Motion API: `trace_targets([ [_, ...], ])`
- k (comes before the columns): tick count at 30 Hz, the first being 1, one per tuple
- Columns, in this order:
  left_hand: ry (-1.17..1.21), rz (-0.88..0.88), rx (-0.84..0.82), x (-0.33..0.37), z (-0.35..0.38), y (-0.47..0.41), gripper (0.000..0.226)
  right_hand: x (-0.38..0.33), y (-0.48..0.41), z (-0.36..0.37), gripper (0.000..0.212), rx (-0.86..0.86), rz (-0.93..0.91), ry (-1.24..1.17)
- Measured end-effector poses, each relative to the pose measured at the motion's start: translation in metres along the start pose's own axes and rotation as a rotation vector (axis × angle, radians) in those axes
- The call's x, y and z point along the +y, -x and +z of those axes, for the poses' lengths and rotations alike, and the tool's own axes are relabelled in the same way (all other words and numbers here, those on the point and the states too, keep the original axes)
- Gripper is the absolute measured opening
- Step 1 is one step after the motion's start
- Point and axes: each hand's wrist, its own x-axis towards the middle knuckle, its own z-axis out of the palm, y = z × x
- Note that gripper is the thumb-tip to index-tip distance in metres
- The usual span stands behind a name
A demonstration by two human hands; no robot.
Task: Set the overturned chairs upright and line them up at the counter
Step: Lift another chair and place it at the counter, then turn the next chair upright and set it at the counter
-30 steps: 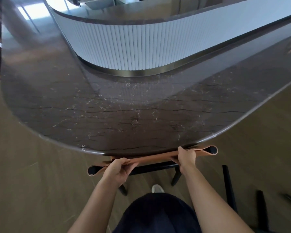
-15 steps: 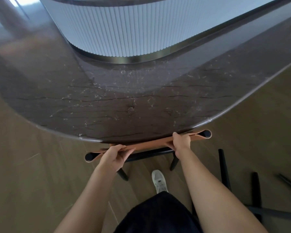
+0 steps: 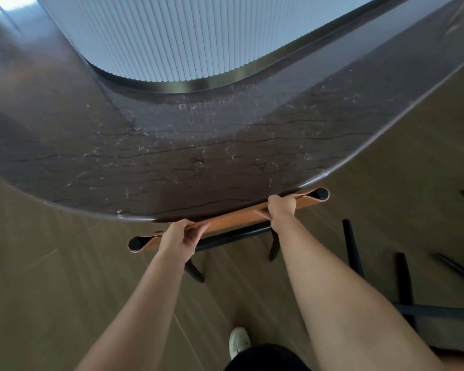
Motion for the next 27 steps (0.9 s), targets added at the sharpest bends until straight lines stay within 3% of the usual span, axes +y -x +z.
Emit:
trace_targets([
  [6, 0.026, 0.047, -0.107, -0.014, -0.014, 0.023, 0.023, 0.007, 0.021, -0.024, 0.039, -0.238, 0.055, -0.112],
  [12, -0.289, 0.151, -0.399, -0.052, -0.034, 0.073, 0.028, 0.048, 0.071, -0.104, 0.035, -0.363, -0.050, -0.153],
  [18, -0.415, 0.262, -0.557, -0.118, -0.052, 0.143, 0.032, 0.098, 0.140, -0.203, 0.023, -0.337, -0.215, -0.109],
  [27, -0.574, 0.291, -0.633, -0.234, -0.108, 0.240, 0.024, 0.171, 0.236, -0.348, 0.024, -0.262, -0.330, -0.260],
])
